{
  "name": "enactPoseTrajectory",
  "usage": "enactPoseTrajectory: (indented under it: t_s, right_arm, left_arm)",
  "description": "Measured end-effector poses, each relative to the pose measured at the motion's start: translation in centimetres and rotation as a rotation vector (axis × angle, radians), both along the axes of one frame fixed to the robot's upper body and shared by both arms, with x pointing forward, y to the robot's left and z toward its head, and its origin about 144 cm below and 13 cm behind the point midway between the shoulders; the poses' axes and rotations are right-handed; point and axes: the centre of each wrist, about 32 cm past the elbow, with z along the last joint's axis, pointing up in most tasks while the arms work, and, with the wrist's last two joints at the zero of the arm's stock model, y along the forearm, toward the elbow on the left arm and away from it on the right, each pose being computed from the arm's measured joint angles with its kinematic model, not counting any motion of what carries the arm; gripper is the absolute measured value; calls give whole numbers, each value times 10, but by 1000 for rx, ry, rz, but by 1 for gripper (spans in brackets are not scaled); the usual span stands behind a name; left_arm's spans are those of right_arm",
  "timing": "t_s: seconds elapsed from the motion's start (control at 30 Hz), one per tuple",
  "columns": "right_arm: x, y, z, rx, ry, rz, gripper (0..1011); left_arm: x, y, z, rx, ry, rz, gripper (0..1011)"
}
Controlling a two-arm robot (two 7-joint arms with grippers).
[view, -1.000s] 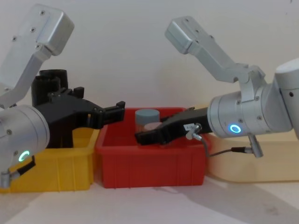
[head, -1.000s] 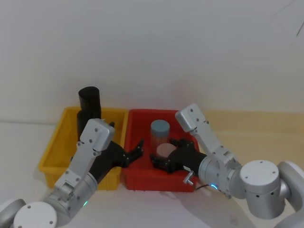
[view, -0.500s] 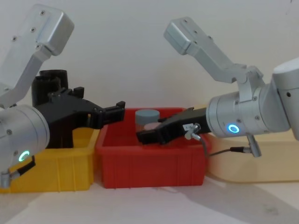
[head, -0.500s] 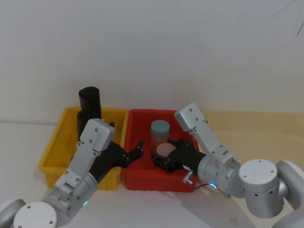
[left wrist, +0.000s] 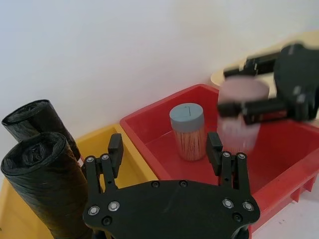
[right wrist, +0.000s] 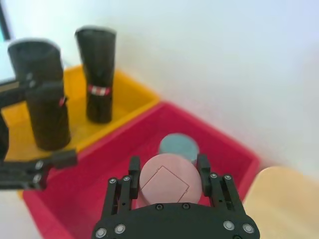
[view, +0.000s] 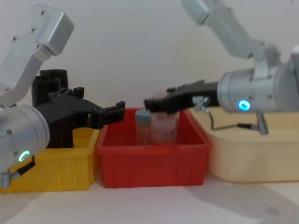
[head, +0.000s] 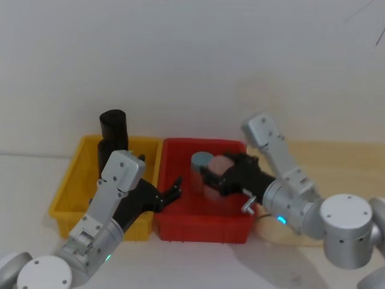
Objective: Pick up the garbage bag with the one hand and transfer it to the other hand.
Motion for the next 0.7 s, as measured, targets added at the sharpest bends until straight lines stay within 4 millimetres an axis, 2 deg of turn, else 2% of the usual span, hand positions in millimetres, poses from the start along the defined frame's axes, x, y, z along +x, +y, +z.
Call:
enactPoseTrajectory:
  t_s: [0.23,0.3,0.53,0.7]
  right_arm:
    - [-2,-17,19,60,-87,-43,671]
    - [-3,-28,28,81,-124,-74,671]
    - [-6,-54,37,97,-160,-149,672]
    - [-9,-72,36,83,-147,-202,672]
  left_arm:
    - [0,0,0,0,0,0,1000]
    - [0,0,0,0,0,0,1000]
    - [0,0,0,0,0,0,1000]
    - [0,0,0,0,0,0,1000]
